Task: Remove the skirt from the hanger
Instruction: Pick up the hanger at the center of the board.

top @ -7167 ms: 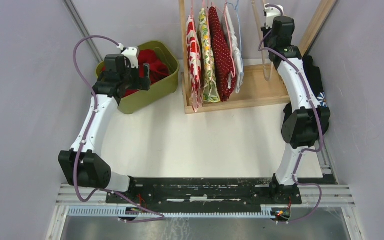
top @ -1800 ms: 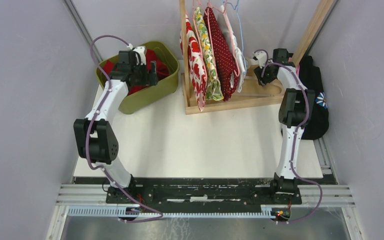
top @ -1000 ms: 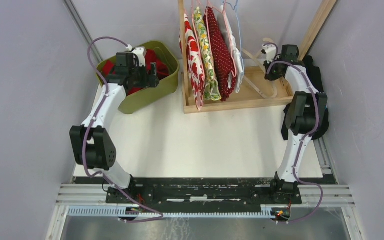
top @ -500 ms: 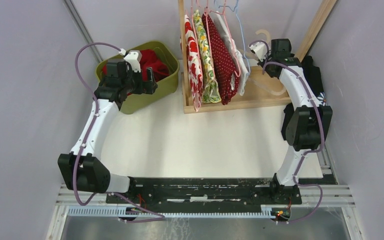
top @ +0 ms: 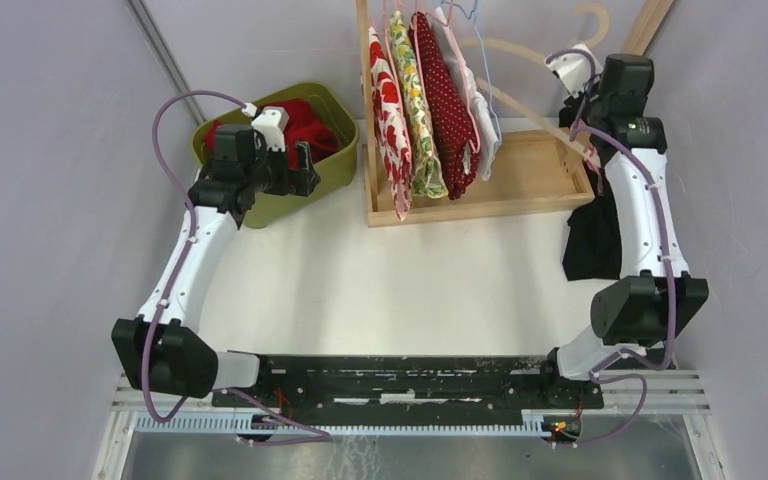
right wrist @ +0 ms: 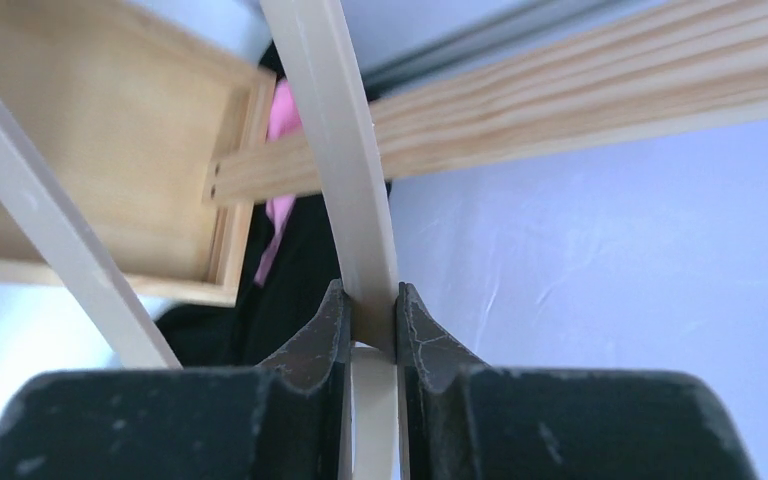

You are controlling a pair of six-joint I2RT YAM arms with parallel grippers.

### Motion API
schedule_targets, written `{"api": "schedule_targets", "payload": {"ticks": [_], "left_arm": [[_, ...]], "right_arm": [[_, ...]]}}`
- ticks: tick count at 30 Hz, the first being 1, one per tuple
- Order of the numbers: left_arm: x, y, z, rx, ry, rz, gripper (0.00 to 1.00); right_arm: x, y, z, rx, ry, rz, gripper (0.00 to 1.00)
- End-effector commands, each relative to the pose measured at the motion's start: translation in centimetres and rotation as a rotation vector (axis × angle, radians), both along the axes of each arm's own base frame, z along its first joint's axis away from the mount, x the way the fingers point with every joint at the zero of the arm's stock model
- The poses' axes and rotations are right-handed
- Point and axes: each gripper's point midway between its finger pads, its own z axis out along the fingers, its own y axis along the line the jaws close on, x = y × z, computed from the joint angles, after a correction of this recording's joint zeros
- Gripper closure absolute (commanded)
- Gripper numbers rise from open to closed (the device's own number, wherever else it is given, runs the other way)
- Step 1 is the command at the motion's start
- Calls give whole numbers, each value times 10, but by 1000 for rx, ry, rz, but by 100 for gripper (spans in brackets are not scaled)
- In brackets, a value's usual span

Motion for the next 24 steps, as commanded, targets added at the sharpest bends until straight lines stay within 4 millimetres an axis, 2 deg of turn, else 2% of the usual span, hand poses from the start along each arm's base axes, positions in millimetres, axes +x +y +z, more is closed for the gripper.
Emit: {"api": "schedule_targets", "payload": {"ticks": [1, 6, 14, 16, 18, 24], "left_arm": [[-2, -7, 18, -6, -59, -42, 1], [-1, -7, 19, -7, -61, -42, 1], [0, -7, 19, -7, -60, -38, 1], [0, -7, 18, -6, -59, -39, 1], [1, -8, 17, -6, -58, -42, 1], [-1, -14, 19, -14, -57, -65, 1]], "right_arm": [[-8, 27, 98, 124, -273, 75, 99], [-7, 29, 138, 135, -411, 39, 99], [-7, 13, 168, 42, -573, -102, 99], [-9, 13, 163, 30, -562, -97, 99], [-13, 16, 150, 22, -521, -85, 99], [-36, 15, 88, -4, -408, -82, 99]]}}
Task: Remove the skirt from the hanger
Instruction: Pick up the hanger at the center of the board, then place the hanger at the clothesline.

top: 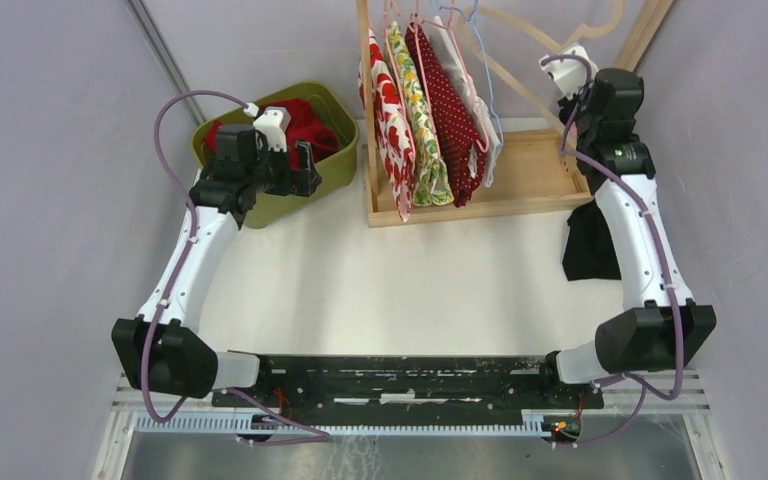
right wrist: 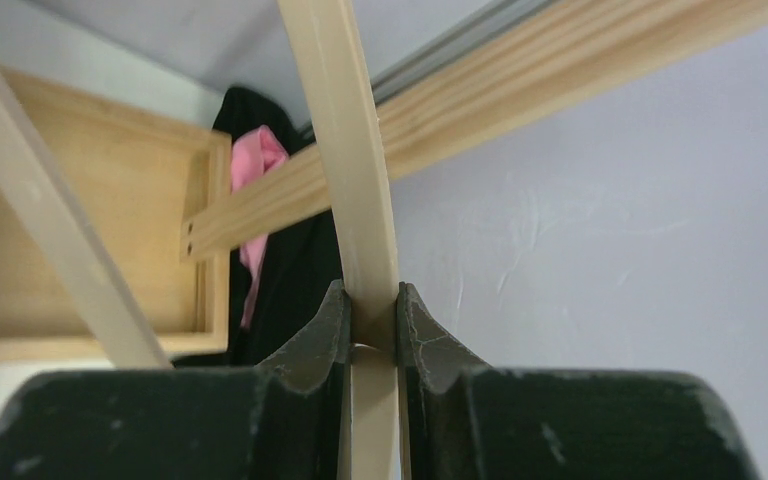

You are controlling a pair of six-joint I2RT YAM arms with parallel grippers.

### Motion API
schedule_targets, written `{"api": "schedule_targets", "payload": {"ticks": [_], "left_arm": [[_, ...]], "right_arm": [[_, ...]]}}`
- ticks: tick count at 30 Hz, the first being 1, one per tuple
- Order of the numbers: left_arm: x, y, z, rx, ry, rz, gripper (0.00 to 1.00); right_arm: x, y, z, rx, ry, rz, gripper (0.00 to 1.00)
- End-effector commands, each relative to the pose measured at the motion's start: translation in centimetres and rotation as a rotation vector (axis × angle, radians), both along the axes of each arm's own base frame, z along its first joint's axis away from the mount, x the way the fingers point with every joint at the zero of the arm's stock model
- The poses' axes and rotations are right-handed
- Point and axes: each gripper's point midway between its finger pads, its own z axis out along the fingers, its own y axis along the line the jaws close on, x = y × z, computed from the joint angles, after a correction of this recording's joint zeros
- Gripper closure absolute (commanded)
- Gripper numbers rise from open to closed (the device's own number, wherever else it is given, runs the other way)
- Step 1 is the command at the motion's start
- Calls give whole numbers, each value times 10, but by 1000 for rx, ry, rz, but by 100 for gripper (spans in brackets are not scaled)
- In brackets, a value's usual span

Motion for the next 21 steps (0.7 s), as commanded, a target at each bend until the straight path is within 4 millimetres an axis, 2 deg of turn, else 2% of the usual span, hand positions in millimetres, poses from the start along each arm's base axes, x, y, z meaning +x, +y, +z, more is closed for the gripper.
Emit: {"api": "schedule_targets", "payload": {"ticks": [1, 4, 11, 21], "left_arm": [[-1, -12, 18, -14, -55, -61, 1], [-3, -15, 16, -12, -49, -69, 1], [-3, -16, 17, -15, -54, -71, 1], [-4, -16, 14, -15, -51, -75, 1]], "right_arm": [[-30, -7, 16, -25, -98, -39, 99], [-39, -13, 14, -36, -100, -74, 99], [-46, -22, 55, -60, -213, -125, 99], [-52, -27, 84, -91, -287, -156, 99]]}}
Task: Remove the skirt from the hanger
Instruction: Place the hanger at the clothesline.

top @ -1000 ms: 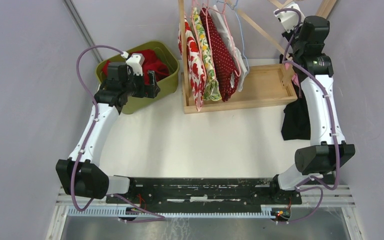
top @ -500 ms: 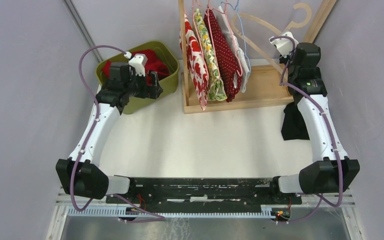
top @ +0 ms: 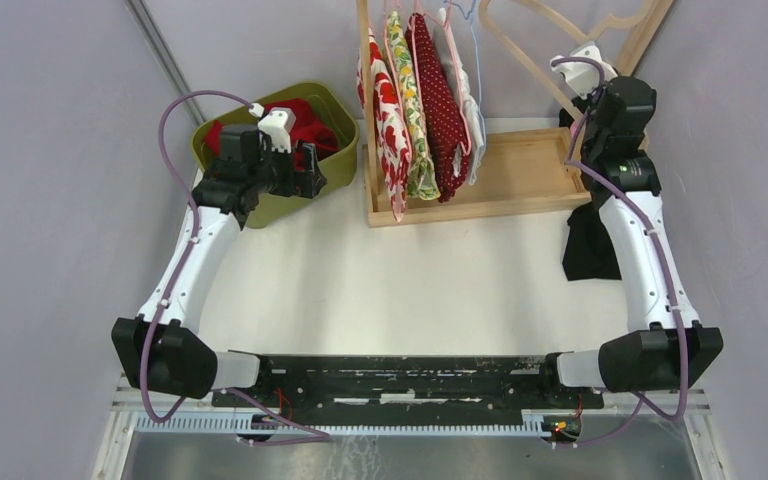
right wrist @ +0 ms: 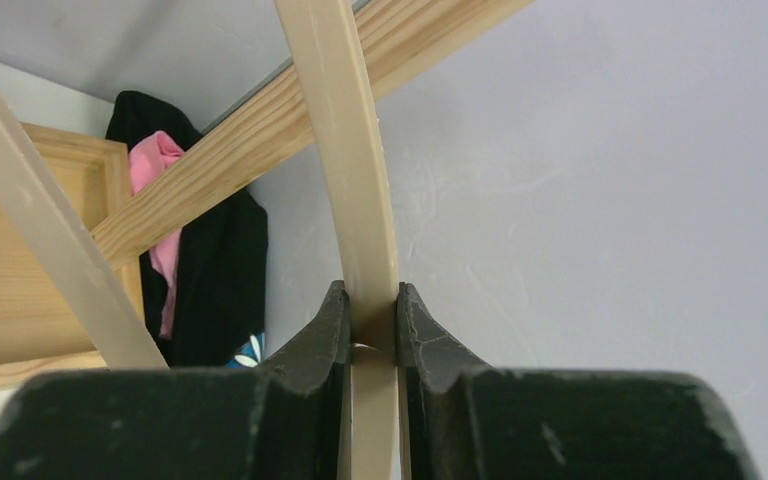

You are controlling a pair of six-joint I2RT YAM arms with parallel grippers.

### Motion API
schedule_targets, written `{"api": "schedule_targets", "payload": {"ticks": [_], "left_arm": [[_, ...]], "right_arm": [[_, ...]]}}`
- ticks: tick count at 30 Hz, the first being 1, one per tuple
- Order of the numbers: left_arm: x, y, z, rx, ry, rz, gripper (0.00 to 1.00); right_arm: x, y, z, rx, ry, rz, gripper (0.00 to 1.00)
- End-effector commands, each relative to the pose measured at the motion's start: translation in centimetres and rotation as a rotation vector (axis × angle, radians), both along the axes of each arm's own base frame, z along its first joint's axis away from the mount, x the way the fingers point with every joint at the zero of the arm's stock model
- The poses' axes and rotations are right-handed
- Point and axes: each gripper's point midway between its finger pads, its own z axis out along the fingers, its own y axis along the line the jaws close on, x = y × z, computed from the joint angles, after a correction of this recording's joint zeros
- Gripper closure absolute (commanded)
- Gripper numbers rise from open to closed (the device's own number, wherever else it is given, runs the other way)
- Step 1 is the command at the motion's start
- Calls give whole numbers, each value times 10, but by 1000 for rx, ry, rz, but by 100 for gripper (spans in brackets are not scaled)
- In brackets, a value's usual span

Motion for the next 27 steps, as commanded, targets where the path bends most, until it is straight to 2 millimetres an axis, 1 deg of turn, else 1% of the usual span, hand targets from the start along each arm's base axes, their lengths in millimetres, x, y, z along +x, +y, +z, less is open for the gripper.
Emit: {"api": "schedule_targets", "payload": {"ticks": [1, 5, 9, 13, 20, 23, 27], "left_arm": [[-1, -4, 13, -4, -53, -33, 1], [-3, -3, 12, -2, -51, -30, 1], [-4, -1, 10, 5, -52, -16, 1], [-5, 1, 9, 10, -51, -5, 1], [-5, 5, 5, 21, -43, 11, 1], [-4, 7, 1, 30, -37, 20, 1], [-1, 9, 0, 39, -35, 29, 1]], "right_arm": [[-15, -4, 73, -6, -219, -30, 99], [3, -4, 83, -3, -236, -32, 99], [24, -1, 88, 6, -247, -21, 99], [47, 1, 77, 1, -225, -20, 99], [77, 3, 42, -18, -149, -24, 99], [84, 7, 35, -21, -136, -22, 99], [90, 12, 33, -55, -128, -23, 99]]}}
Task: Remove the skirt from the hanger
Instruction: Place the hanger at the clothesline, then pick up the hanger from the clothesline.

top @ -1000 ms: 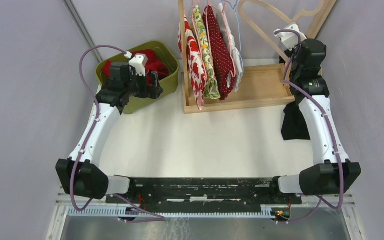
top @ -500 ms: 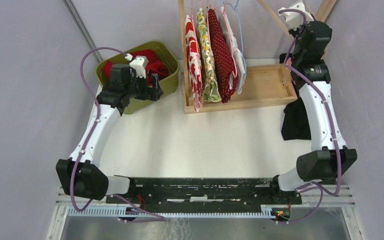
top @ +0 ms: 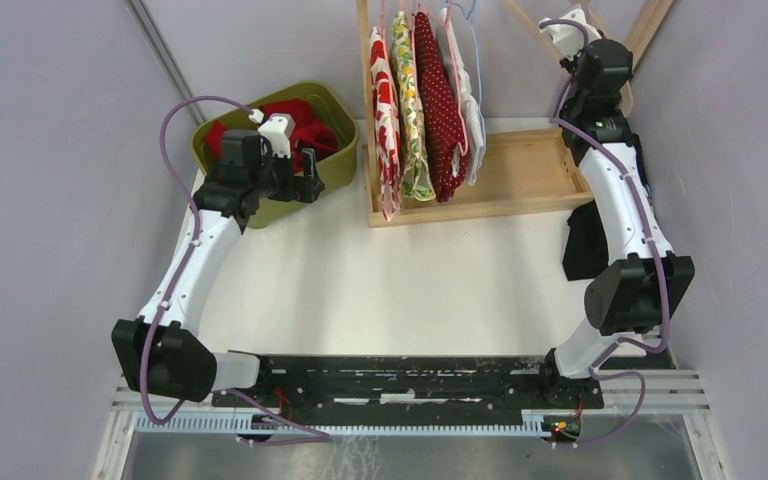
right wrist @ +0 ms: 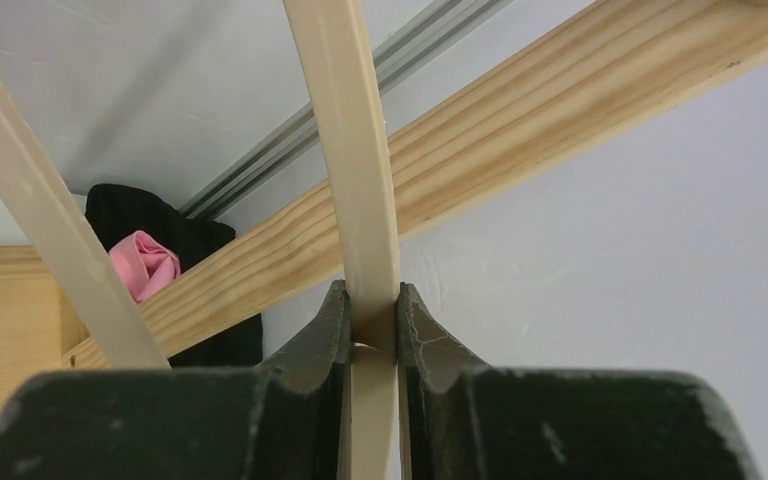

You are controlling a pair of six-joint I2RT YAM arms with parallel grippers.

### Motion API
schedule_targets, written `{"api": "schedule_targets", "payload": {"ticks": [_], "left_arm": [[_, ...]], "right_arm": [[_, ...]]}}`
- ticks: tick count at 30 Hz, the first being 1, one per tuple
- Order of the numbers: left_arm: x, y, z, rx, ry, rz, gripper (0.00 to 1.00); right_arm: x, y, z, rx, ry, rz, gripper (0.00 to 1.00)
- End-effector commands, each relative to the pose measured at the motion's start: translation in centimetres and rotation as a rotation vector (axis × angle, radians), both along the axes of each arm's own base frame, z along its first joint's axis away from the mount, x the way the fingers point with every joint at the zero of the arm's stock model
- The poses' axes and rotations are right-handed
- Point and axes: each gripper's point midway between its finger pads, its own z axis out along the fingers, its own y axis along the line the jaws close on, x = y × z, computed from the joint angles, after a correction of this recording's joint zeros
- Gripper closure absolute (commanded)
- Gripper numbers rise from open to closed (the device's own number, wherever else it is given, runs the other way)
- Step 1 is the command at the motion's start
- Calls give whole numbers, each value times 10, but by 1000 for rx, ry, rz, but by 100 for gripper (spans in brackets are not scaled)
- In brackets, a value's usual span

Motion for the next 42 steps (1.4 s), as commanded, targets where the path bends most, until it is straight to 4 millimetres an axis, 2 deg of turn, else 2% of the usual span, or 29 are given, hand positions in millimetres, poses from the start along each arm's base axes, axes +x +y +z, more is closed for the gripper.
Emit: {"api": "schedule_targets", "payload": {"ticks": [1, 3, 5, 10, 12, 18, 23, 27, 31, 33, 35, 36, 37, 39, 40, 42], "left_arm": [[4, 2, 12, 18, -57, 1, 1], [5, 1, 11, 16, -53, -2, 1], [6, 1, 9, 15, -51, 0, 1], [7, 0, 9, 14, -51, -4, 1], [7, 1, 9, 17, -53, -5, 1], [7, 4, 8, 32, -51, 6, 1], [7, 11, 1, 70, -33, 28, 1], [7, 18, -3, 103, -19, 52, 1], [9, 20, 0, 113, -28, 57, 1], [10, 21, 2, 116, -30, 62, 1], [10, 22, 3, 119, -26, 64, 1], [10, 21, 4, 120, -22, 62, 1], [10, 21, 5, 120, -20, 62, 1], [11, 19, 9, 115, -14, 52, 1], [11, 18, 10, 113, -11, 47, 1], [11, 18, 13, 112, 0, 45, 1]], "right_arm": [[4, 7, 18, -41, -46, -11, 94], [1, 5, 20, -59, -67, -40, 72], [-5, 2, 28, -71, -112, -70, 54], [-16, 3, 38, -39, -159, -58, 24], [-20, 7, 42, -12, -175, -29, 8], [-39, 20, 58, 63, -220, 42, 5], [-57, 43, 71, 74, -238, 121, 6], [-71, 67, 75, 185, -224, 230, 18], [-82, 93, 67, 352, -194, 339, 21], [-86, 105, 63, 434, -170, 391, 33], [-91, 117, 54, 504, -126, 436, 53], [-93, 123, 53, 530, -115, 459, 56], [-95, 128, 51, 558, -101, 478, 50], [-99, 139, 47, 615, -72, 519, 19], [-99, 144, 40, 644, -46, 534, 16], [-97, 154, 16, 708, 36, 540, 18]]}}
